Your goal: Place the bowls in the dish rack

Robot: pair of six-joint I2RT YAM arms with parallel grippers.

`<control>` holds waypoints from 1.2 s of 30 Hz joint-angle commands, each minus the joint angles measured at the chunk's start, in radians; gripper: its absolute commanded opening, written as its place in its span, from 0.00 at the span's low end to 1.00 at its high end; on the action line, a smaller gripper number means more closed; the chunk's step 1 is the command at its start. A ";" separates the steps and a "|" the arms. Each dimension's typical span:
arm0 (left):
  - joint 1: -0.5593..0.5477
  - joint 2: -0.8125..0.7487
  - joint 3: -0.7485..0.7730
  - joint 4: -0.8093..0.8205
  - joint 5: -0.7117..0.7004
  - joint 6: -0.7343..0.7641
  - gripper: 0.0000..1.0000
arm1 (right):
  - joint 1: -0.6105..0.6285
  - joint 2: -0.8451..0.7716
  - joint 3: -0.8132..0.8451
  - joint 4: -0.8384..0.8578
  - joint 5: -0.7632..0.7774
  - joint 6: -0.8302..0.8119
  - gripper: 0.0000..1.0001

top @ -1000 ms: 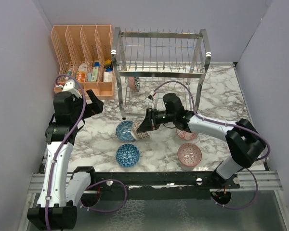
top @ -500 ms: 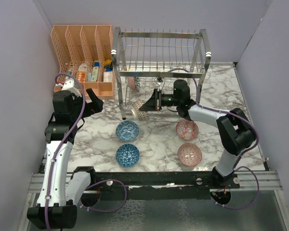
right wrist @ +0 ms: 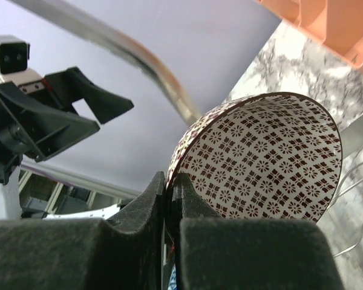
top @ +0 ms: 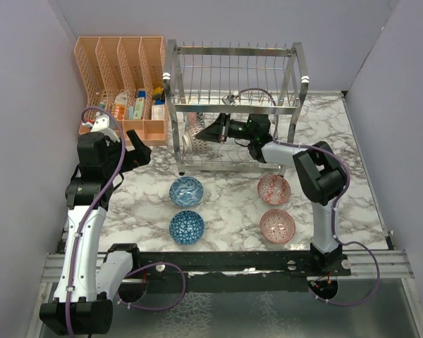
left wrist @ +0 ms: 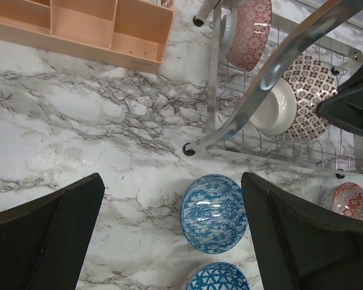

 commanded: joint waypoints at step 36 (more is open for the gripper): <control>0.003 0.016 0.003 0.009 0.001 0.024 0.99 | -0.099 0.260 0.094 0.451 0.532 0.176 0.01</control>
